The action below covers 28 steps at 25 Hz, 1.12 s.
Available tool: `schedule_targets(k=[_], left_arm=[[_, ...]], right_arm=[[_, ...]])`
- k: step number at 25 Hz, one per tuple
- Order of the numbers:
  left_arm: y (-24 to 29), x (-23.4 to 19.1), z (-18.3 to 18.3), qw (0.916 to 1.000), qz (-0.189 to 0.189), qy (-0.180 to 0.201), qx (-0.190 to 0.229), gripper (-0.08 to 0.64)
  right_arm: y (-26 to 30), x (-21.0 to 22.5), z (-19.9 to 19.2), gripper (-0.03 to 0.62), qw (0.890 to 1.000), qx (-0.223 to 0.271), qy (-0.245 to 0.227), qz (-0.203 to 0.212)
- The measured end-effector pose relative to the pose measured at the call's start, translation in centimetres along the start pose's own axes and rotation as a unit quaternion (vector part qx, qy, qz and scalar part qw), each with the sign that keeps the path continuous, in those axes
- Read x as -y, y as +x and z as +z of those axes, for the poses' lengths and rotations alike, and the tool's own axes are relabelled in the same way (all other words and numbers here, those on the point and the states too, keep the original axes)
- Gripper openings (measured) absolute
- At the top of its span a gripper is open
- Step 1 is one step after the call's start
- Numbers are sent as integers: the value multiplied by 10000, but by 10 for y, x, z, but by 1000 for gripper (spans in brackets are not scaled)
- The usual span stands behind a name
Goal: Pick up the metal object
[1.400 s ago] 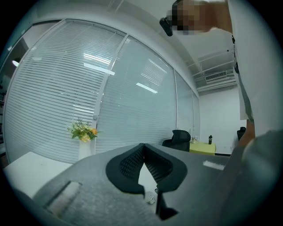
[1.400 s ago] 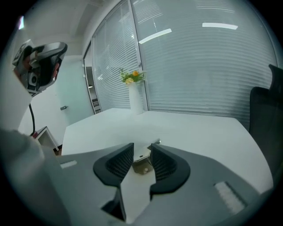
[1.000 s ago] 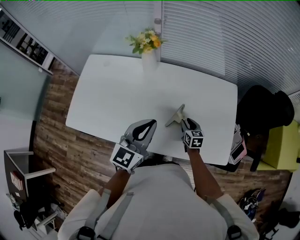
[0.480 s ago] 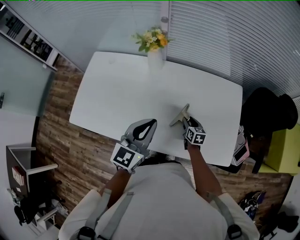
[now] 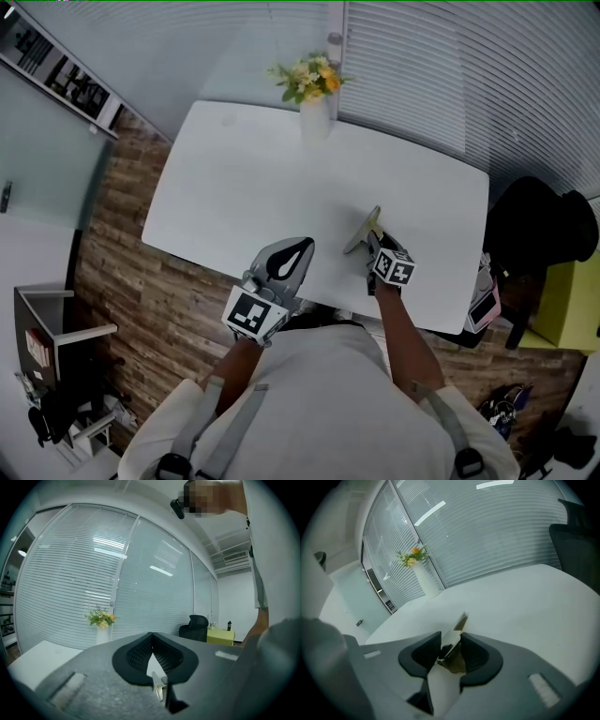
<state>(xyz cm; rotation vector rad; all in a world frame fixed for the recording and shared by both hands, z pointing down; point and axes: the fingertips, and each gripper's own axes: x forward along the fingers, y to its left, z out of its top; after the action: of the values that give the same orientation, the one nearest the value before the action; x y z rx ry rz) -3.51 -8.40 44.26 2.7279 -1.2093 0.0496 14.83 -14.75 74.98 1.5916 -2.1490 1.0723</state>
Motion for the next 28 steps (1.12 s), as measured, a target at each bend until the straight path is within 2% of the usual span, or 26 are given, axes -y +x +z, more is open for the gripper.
schedule_targets(k=[11,22,28], left_arm=[[-1,0,3,10000,47,-2,-25,3],[-2,1,4,10000,44,-30,-4,3],[-5,5,0,10000,-16,-8,59,3]], right_arm=[[-1,3,5,91,9993,112,359,-2],[-6,-5,16,14,9989,257,374,151],[-12,-10,16,9,9990,243,287,238]])
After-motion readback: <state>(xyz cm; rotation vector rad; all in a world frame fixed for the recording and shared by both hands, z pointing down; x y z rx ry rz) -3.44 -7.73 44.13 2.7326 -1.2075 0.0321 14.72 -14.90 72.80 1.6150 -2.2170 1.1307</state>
